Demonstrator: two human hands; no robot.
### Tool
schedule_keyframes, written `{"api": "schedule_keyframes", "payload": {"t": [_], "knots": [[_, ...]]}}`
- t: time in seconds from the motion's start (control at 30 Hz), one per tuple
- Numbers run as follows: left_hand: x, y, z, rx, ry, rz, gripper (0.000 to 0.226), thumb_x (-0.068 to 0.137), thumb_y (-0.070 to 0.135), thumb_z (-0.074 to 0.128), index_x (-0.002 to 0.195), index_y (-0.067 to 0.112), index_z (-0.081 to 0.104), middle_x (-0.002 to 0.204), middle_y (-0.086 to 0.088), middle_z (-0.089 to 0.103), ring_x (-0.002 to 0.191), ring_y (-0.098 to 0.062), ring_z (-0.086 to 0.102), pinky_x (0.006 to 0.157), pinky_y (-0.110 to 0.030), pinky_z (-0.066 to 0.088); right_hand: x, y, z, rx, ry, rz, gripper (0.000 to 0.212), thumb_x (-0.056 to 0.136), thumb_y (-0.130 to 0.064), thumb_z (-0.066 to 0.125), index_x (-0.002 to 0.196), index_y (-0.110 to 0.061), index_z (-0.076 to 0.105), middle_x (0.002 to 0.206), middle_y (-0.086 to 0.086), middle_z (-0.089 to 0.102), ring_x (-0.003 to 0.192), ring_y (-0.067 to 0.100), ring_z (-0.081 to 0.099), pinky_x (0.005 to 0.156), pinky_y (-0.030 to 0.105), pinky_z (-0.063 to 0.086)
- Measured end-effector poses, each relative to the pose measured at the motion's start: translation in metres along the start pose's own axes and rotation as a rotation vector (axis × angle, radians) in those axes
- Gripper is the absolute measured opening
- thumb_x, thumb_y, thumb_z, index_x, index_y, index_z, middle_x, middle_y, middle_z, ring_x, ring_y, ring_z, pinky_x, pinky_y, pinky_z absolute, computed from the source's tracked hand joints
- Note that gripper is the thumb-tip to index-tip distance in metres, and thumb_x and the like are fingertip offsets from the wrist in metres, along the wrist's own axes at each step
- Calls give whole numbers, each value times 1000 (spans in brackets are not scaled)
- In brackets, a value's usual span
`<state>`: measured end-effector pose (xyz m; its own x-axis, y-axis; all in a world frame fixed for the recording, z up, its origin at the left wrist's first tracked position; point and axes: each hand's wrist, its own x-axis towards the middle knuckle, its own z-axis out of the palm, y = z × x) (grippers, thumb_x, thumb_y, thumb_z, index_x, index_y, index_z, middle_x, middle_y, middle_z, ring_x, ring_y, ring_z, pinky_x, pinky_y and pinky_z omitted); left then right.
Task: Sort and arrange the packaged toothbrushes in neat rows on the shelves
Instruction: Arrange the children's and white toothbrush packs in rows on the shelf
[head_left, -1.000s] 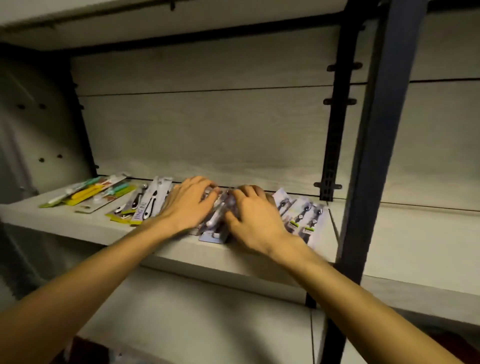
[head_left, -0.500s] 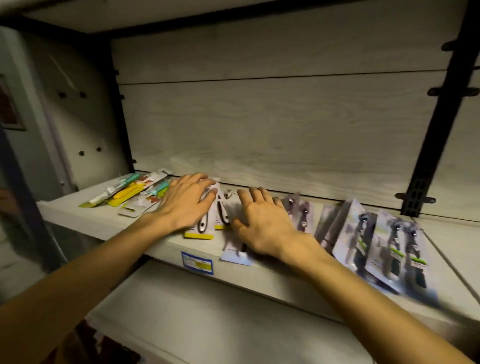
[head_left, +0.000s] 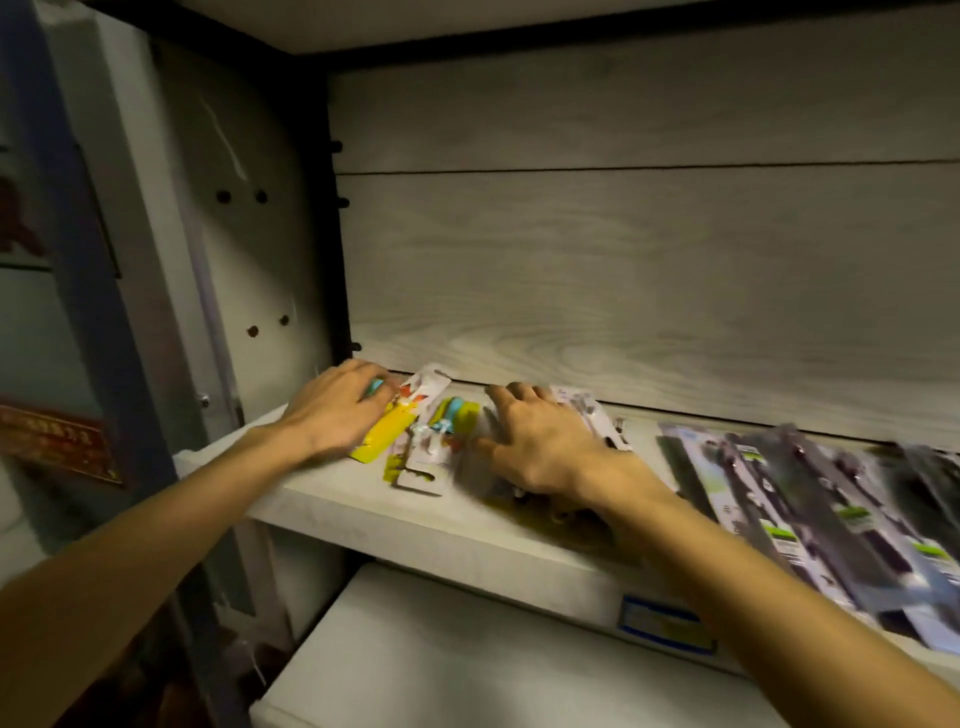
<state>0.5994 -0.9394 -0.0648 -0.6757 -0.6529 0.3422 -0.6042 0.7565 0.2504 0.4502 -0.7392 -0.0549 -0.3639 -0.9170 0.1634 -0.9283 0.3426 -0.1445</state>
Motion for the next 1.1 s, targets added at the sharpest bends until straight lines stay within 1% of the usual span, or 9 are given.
{"api": "schedule_keyframes", "payload": {"t": [0.1,0.23,0.33,0.43,0.5,0.63,0.73,0.93,1.1], "knots": [[9,-29,7,-28,-81,-34,54,103,58,30,146,31,47,155,1,42,139,-25,41,112,-40,36,16,-8,12,1,-33,52,72,95,-63,45,148,-16,37,149,16,41,136,38,39,113,46,33],[23,-43,25,-45,-244,4,81,91,78,20,156,32,29,163,3,28,148,-24,28,121,-38,23,30,-12,25,-17,-62,74,71,94,-69,39,147,-21,38,148,12,44,135,37,41,110,51,36],[33,-41,37,-112,-214,24,88,84,86,22,156,36,27,163,2,29,147,-26,29,119,-40,25,35,-7,30,-17,-41,74,65,97,-66,35,145,-24,42,150,8,43,139,34,37,112,53,33],[37,-35,42,-123,-233,52,95,78,91,32,155,37,27,162,0,30,147,-27,29,118,-44,28,36,7,32,39,-12,75,60,101,-58,32,148,-21,41,155,6,39,145,29,31,117,50,29],[36,-29,45,-120,-238,57,93,78,88,41,155,38,28,162,1,29,146,-27,29,117,-43,30,31,15,35,37,-2,70,57,102,-54,31,147,-22,42,157,5,37,147,27,27,117,51,28],[29,-4,53,-138,-193,104,83,84,78,48,154,38,30,161,3,32,144,-25,33,114,-42,34,21,27,39,-86,-52,64,48,103,-50,27,137,-27,53,156,0,37,149,26,19,114,55,30],[23,23,59,-138,-197,146,79,86,74,49,154,38,29,161,4,31,142,-25,34,112,-40,35,13,38,35,-103,-51,62,50,102,-44,31,144,-21,46,160,-1,31,152,24,14,116,54,29],[14,67,58,-75,-227,169,75,89,75,42,154,40,28,160,4,31,141,-27,35,105,-40,36,-9,72,29,-108,-41,84,58,99,-45,34,151,-20,38,163,-2,25,153,21,11,121,51,21],[3,89,56,-72,-265,250,79,83,87,23,150,46,30,156,10,36,136,-25,38,94,-40,37,-33,102,23,-112,-31,100,64,95,-52,28,152,-24,37,163,-5,25,153,18,13,123,47,19]]}}
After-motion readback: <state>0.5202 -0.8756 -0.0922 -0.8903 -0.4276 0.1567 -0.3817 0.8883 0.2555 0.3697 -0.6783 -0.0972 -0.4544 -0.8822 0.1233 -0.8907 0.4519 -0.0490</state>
